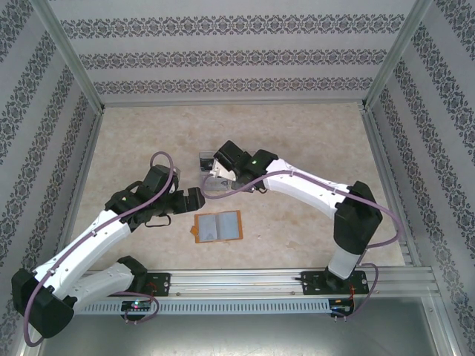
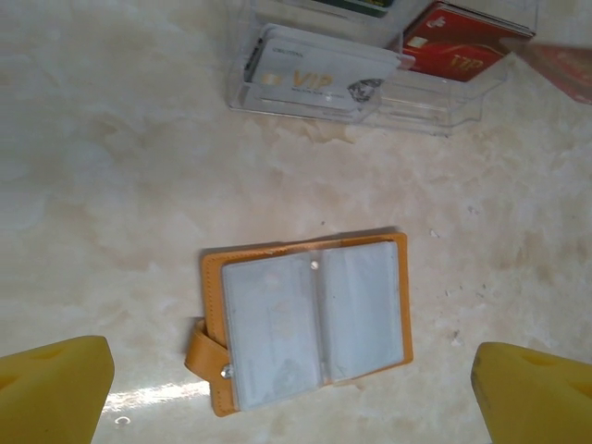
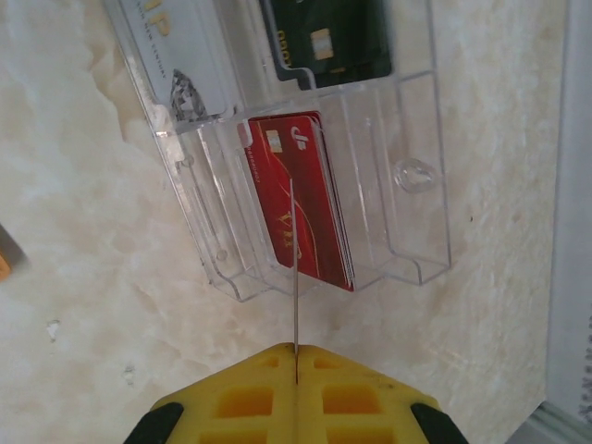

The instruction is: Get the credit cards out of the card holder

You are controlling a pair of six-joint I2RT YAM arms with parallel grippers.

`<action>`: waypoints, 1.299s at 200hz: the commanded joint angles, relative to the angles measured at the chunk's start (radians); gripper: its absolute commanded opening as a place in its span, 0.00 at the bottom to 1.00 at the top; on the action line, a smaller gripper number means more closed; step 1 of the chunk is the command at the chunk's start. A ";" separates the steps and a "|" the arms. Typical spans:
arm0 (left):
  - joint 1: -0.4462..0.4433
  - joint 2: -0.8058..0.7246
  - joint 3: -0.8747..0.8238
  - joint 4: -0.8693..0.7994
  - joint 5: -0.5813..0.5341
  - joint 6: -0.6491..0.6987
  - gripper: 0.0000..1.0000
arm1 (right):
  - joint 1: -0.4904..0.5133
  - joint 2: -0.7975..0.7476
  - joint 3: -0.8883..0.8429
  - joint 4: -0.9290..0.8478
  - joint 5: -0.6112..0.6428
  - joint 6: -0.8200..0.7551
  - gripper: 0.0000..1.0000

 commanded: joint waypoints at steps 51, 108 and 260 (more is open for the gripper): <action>0.033 -0.003 0.012 -0.058 -0.053 -0.008 1.00 | -0.005 0.110 0.053 0.070 0.025 -0.102 0.00; 0.058 0.011 0.020 -0.053 -0.035 0.008 1.00 | -0.030 0.163 0.094 0.087 0.016 -0.095 0.00; 0.077 0.000 0.001 -0.049 -0.026 -0.006 1.00 | -0.066 0.211 0.067 0.126 0.003 -0.130 0.00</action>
